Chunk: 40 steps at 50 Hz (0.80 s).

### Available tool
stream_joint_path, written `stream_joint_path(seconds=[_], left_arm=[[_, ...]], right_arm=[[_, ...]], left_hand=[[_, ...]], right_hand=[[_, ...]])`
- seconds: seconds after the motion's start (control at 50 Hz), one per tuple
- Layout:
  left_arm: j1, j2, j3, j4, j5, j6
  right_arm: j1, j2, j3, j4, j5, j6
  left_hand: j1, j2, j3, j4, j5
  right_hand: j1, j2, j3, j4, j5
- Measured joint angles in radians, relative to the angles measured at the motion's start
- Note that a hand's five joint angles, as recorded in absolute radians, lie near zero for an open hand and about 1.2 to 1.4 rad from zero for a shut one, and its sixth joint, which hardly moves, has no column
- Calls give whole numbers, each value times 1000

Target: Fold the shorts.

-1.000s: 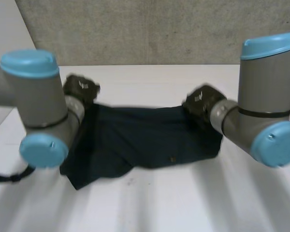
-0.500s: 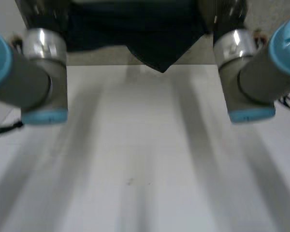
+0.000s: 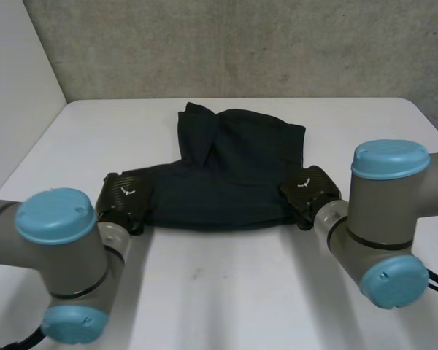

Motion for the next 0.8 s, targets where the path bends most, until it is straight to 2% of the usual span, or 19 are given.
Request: stream_joint_path(seconds=[0.18,0.24,0.44,0.48,0.5,0.54,0.7,0.8], left_arm=[[-27,145,-70,-202,-4,-1],[-59,174,-98,-295,-9,-3],[-100,241,-173,-448,-10,-4],[-107,265,-179,-472,-8,-3],[-113,284,-177,-485,-6,-3],[-120,309,-166,-497,-4,-2],[-115,368,-43,-488,17,-3],[-79,326,86,-434,104,-3]], right_arm=[[-1,-66,68,79,-6,-25],[-2,-82,102,129,-8,-63],[-26,-140,219,259,-7,-224],[-32,-155,239,268,-7,-242],[-35,-164,249,270,-9,-250],[-38,-172,258,267,-13,-255],[-48,-181,266,234,-55,-249],[-51,-180,266,210,-76,-242]], left_hand=[[0,0,0,0,0],[0,0,0,0,0],[-13,-57,-44,-50,-13],[-437,-473,-444,-459,-394],[-587,-609,-583,-601,-542],[-717,-747,-735,-757,-713],[-719,-782,-768,-795,-758],[-719,-785,-768,-795,-759]], right_hand=[[0,0,0,0,0],[0,0,0,0,0],[0,0,0,0,0],[0,0,0,0,0],[0,0,0,0,1],[0,0,0,0,1],[4,0,0,0,1],[8,0,0,0,1]])
